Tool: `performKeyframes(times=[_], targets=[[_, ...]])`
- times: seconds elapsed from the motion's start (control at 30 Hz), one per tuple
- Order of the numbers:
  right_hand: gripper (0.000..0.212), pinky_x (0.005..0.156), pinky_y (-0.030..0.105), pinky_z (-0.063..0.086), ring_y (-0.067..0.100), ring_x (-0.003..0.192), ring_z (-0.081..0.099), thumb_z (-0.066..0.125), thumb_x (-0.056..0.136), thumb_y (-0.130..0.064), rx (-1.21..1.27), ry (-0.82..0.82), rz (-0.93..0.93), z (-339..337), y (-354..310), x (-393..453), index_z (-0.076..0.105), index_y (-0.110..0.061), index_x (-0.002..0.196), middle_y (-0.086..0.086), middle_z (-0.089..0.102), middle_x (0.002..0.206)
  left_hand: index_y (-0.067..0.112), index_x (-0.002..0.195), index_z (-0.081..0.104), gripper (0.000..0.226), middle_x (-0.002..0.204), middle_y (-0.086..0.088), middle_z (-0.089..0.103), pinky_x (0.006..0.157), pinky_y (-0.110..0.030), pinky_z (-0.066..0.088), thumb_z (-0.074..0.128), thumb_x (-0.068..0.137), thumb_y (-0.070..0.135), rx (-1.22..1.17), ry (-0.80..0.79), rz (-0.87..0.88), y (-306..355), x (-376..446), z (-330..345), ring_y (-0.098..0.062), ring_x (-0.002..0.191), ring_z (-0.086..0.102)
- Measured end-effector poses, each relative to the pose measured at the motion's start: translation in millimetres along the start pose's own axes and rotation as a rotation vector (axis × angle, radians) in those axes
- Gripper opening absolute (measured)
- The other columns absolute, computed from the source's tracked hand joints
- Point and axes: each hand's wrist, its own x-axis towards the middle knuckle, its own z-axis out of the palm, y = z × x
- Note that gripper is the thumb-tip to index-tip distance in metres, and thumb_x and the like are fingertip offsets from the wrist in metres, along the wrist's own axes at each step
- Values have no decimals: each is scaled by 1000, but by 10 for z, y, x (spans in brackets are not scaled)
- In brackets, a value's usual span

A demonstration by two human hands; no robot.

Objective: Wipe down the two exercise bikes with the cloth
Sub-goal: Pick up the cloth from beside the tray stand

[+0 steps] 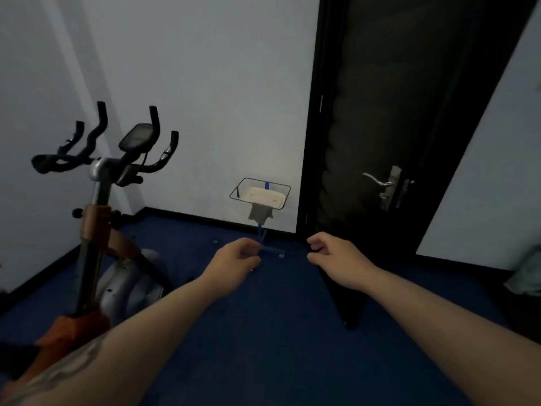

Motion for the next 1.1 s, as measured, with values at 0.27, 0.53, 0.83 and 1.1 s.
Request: performKeyframes(times=[0.27,0.53,0.83,1.1], targets=[[40,93,24,42,10,114,51,55,98,-29,8,-20,3,315,-40,1200,49,-22,136,-4,54,130,19,116,63,25,111,7,64,86,-24,47,61,92,15,20,20,13,-451,1004,-336,-11,104,61],[38,98,25,41,10,118,50,56,97,-26,61,-14,43,571,-25,2261,50,-21,135,-5,54,130,24,117,63,25,114,9,64,94,-28,48,59,93,20,123,-55,2,-784,2011,-582,-8,105,60],[37,97,27,42,10,115,51,56,97,-27,40,-38,81,464,415,3358,52,-22,133,-5,55,129,21,116,63,22,111,7,63,89,-24,45,59,94,18,60,-108,-25,-913,3190,-379,-9,104,58],[38,95,22,38,8,118,49,55,98,-25,89,-70,81,134,988,4557,51,-22,135,-7,54,132,25,107,61,17,108,5,65,93,-29,48,62,92,16,40,-85,-100,-1043,4483,-68,-13,105,61]])
